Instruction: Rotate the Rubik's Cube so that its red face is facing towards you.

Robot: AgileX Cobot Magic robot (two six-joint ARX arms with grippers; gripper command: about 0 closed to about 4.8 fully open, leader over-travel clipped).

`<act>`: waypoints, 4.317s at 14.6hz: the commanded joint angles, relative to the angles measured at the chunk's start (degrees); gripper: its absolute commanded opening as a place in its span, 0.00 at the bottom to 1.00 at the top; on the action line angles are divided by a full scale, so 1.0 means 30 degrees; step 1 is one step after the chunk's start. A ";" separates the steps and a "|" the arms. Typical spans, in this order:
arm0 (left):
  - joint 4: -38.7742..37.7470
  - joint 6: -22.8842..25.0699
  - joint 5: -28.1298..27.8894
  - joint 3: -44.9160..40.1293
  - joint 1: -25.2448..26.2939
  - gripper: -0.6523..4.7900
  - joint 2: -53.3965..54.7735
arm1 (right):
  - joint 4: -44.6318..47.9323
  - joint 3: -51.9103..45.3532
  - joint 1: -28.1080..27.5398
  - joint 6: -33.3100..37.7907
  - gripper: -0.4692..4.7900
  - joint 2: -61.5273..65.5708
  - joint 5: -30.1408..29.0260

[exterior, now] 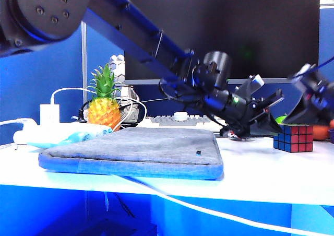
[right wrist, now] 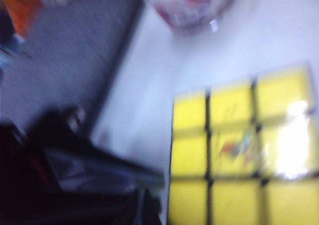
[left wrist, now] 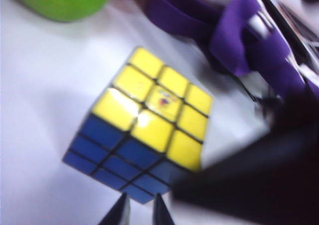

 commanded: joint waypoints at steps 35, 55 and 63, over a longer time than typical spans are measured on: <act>-0.0372 -0.0175 -0.1508 0.0073 -0.0153 0.21 -0.0474 | -0.3883 0.2790 -0.2018 -0.1698 0.09 0.1421 -0.0816; -1.7325 1.1803 -0.9355 0.0066 0.2295 0.11 -1.9613 | -0.9792 0.2914 -0.2528 -0.2178 0.09 -1.9431 0.2754; -1.7078 1.0812 -1.5191 -1.2320 0.4153 0.11 -3.6610 | -1.0098 -0.3701 0.1137 -0.3665 0.09 -2.7722 0.9959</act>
